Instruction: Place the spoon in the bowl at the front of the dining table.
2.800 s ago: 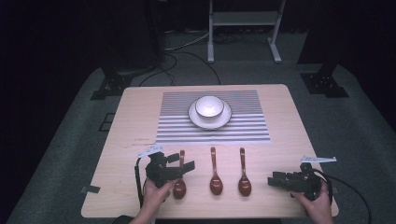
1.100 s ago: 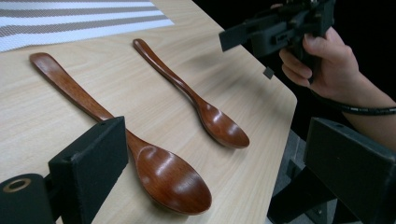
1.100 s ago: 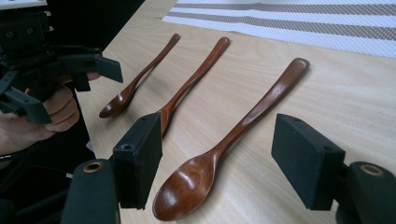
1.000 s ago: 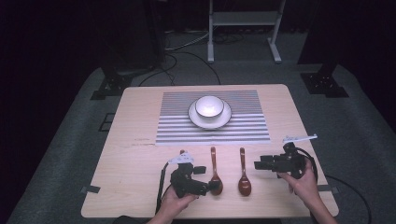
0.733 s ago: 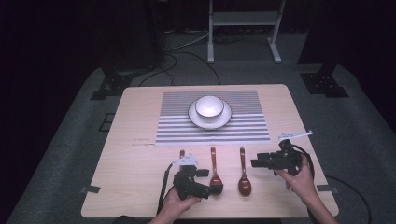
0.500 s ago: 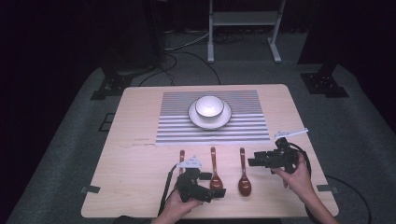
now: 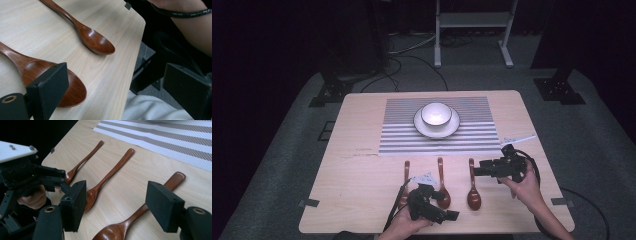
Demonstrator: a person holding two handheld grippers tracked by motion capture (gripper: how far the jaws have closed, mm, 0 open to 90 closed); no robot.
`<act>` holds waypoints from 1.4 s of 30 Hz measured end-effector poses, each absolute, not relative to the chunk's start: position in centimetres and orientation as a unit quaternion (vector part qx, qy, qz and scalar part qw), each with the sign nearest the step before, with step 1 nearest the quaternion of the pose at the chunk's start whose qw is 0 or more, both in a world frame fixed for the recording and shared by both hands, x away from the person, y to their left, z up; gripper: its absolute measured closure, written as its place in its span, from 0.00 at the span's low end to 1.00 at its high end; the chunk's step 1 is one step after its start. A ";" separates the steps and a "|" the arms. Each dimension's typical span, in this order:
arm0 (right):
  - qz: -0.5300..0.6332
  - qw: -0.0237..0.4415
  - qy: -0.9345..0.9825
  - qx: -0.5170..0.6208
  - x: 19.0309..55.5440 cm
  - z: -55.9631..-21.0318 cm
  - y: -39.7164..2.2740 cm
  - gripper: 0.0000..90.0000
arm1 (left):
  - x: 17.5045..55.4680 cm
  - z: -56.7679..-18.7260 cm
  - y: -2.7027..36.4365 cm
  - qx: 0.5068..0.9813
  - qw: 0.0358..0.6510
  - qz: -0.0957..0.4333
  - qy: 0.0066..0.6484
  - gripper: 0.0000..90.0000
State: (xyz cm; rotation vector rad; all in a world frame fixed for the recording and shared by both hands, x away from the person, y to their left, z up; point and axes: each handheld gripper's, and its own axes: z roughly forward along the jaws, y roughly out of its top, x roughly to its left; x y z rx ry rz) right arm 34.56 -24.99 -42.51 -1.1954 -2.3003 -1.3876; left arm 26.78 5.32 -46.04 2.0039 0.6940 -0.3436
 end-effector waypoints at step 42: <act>-0.409 0.114 -0.821 -0.381 38.7 -42.0 -18.6 0.36 | 26.8 -47.5 4.7 0.836 0.436 -0.173 0.284 0.06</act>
